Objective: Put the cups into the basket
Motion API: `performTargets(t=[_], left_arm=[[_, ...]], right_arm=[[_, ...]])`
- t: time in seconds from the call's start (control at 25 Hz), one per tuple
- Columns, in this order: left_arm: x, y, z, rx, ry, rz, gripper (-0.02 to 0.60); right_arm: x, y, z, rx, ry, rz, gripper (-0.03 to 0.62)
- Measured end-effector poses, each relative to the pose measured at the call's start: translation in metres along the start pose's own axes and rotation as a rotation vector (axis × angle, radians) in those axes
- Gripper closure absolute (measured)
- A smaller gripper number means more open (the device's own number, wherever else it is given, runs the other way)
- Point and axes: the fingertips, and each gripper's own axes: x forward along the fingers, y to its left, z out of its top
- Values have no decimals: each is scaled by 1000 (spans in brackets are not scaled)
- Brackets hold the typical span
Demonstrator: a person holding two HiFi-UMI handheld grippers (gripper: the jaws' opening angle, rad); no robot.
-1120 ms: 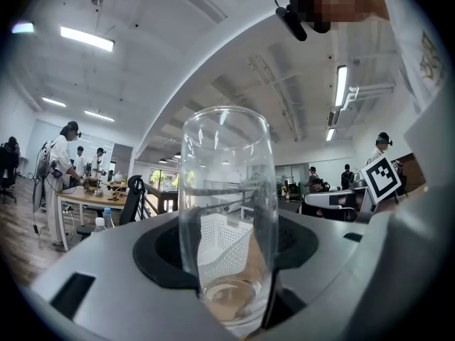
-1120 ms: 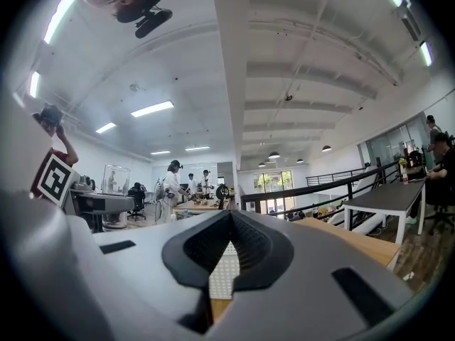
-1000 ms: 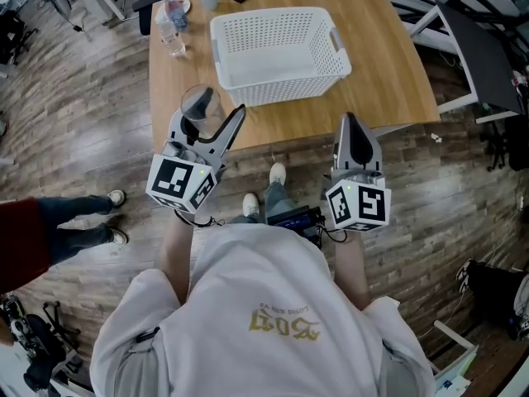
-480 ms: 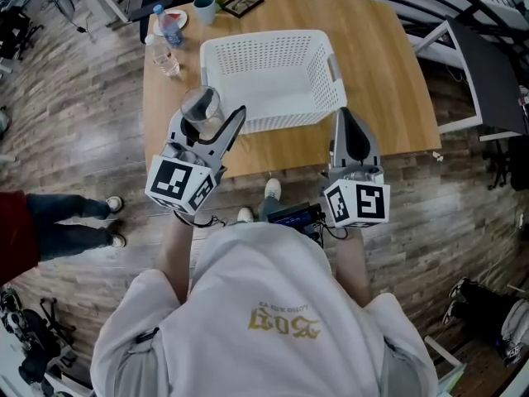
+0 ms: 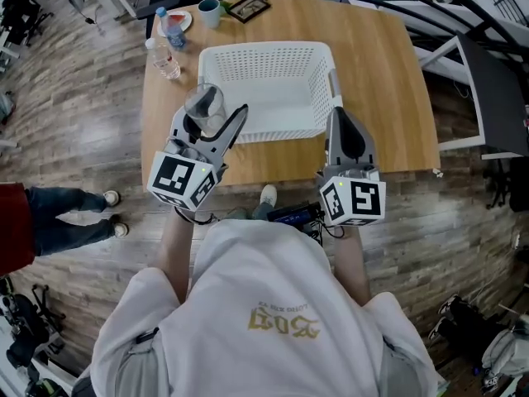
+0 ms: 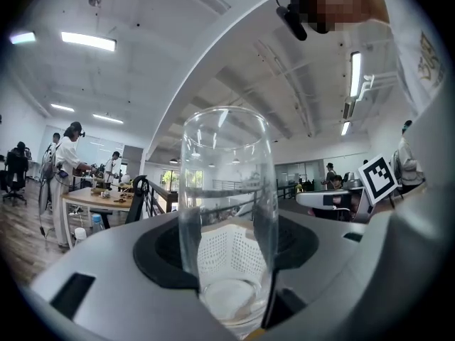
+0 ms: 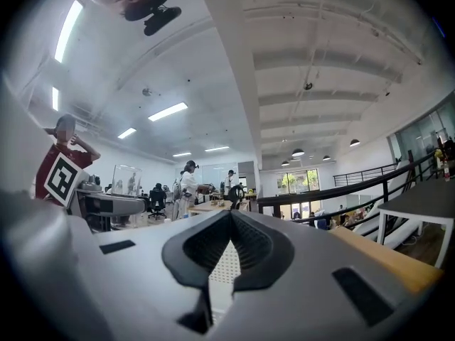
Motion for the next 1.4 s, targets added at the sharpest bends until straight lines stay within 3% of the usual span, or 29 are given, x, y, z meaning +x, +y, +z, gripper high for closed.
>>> performTargets(t=[0.4, 0.76, 1.4], left_arm=[[16, 1, -2, -1, 5, 26, 318], [31, 15, -4, -15, 11, 23, 318], [87, 40, -18, -29, 28, -33, 318]], right_arm=[[21, -2, -2, 10, 22, 79, 583], [45, 0, 0, 25, 23, 98, 582], [103, 4, 10, 12, 29, 181, 577]])
